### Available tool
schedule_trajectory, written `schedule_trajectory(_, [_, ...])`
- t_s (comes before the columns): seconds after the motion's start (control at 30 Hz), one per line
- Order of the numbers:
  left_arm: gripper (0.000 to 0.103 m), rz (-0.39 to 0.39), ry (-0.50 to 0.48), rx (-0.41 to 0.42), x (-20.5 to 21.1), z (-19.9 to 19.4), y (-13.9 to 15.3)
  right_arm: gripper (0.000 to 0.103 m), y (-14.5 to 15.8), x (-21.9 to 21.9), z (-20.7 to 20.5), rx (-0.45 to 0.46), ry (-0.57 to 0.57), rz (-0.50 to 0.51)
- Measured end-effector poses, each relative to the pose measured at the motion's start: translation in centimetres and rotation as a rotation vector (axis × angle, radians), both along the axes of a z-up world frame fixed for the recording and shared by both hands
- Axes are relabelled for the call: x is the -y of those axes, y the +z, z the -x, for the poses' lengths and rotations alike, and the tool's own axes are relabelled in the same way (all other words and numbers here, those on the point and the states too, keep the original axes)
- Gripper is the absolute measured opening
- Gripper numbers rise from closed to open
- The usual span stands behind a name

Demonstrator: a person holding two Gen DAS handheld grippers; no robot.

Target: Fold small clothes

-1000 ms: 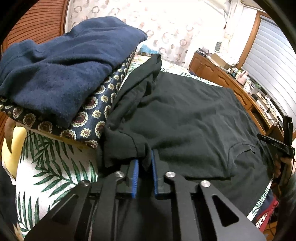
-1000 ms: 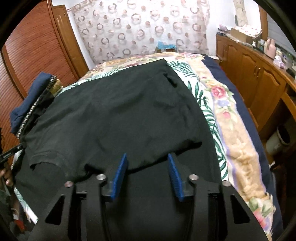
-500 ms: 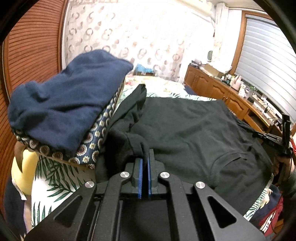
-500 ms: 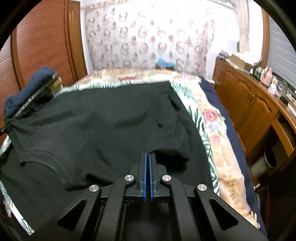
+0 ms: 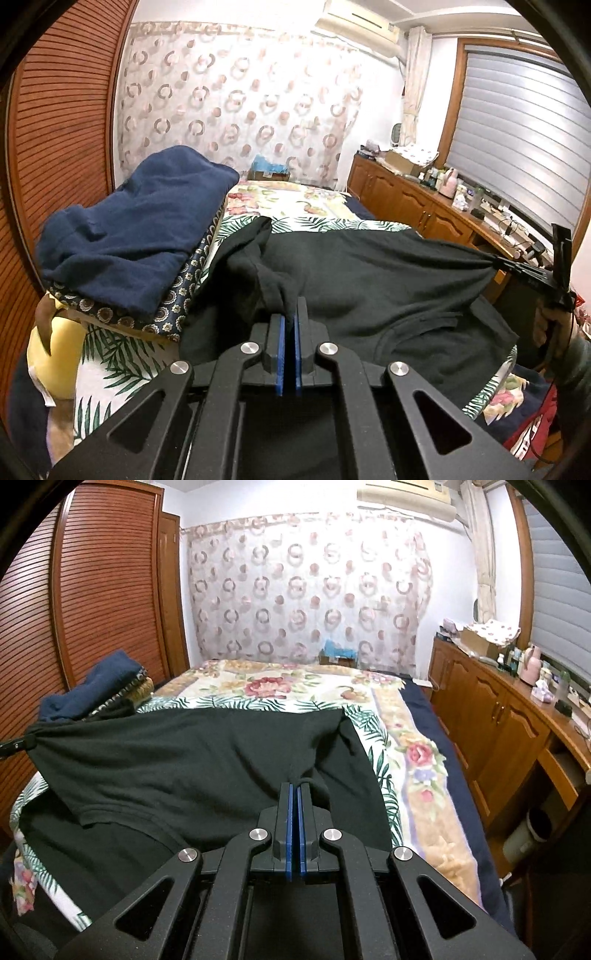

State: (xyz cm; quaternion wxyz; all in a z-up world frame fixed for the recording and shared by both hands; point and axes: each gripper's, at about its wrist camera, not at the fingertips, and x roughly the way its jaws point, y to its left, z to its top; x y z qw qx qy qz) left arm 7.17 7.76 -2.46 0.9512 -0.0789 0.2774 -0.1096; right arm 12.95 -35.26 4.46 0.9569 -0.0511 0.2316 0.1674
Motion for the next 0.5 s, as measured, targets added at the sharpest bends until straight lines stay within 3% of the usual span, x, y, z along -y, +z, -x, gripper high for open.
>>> schedule_trajectory(0.37, [0.004, 0.047, -0.003, 0.023, -0.7, 4.6, 1.2, 0.002, 0.9, 1.8, 3.6, 0.035, 0.016, 0.01])
schedule_trajectory(0.5, [0.004, 0.033, 0.006, -0.01, -0.7, 5.4, 0.0, 0.002, 0.5, 2.5, 4.9, 0.03, 0.018, 0.011])
